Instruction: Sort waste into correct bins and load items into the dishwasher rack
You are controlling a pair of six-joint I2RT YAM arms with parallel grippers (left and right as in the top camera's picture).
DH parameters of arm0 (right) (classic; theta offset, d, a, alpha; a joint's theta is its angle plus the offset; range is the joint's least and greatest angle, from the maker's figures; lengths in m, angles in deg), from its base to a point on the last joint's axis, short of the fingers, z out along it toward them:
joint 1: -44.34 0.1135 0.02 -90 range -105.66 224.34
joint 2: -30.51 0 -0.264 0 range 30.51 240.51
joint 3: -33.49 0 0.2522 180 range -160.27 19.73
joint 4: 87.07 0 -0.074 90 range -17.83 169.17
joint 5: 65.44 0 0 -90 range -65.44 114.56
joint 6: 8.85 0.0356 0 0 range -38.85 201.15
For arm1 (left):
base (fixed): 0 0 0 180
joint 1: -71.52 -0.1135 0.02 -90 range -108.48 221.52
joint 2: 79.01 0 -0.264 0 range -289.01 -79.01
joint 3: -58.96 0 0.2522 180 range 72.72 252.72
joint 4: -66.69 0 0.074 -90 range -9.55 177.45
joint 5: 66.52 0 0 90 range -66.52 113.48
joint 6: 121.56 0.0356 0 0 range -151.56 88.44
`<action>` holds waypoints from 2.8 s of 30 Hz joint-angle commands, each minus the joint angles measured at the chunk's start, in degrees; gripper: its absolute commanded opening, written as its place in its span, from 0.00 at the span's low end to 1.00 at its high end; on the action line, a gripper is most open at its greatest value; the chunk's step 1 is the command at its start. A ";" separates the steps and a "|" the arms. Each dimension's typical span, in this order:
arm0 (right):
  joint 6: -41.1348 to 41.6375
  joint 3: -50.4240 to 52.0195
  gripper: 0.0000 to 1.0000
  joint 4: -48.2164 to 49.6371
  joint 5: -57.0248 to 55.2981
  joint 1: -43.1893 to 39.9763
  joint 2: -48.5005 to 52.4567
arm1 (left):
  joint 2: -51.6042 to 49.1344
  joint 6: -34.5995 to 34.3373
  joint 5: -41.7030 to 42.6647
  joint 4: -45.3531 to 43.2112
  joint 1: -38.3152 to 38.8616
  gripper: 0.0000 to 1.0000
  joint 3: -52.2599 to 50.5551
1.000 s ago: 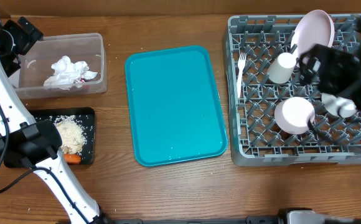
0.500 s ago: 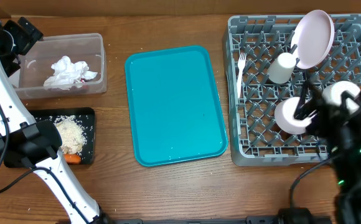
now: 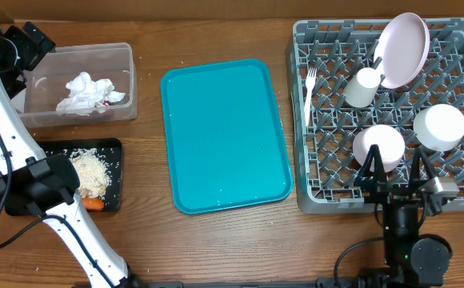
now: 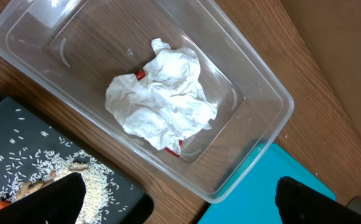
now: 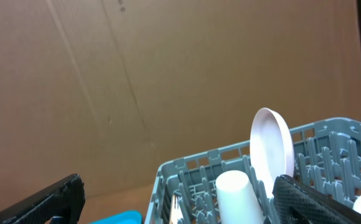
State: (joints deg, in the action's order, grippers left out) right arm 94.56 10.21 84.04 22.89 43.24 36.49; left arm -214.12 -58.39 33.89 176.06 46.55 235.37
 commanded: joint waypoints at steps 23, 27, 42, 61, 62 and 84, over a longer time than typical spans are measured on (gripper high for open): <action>0.07 9.05 1.00 -5.33 0.46 -0.63 -5.81 | 0.87 0.92 -0.35 -0.04 -0.02 1.00 0.20; -1.60 9.05 1.00 -9.68 0.50 -0.74 -5.81 | 0.87 0.92 -0.35 -0.04 -0.02 1.00 0.20; -1.81 9.05 1.00 -9.68 0.48 -1.40 -5.81 | 0.87 0.92 -0.35 -0.04 -0.02 1.00 0.20; -1.81 9.05 1.00 -9.68 0.48 -1.38 -5.81 | 0.85 0.92 -0.35 -0.04 -0.02 1.00 0.20; -1.81 9.05 1.00 -9.68 0.50 -1.38 -5.81 | 0.85 0.92 -0.35 -0.04 -0.02 1.00 0.20; -1.81 9.05 1.00 -9.66 0.50 -1.38 -5.81 | 38.18 17.59 -22.62 -39.12 10.47 1.00 -55.87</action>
State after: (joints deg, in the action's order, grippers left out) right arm 93.10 18.67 74.05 23.11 42.10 31.18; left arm -189.18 -45.34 16.34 141.59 57.28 195.70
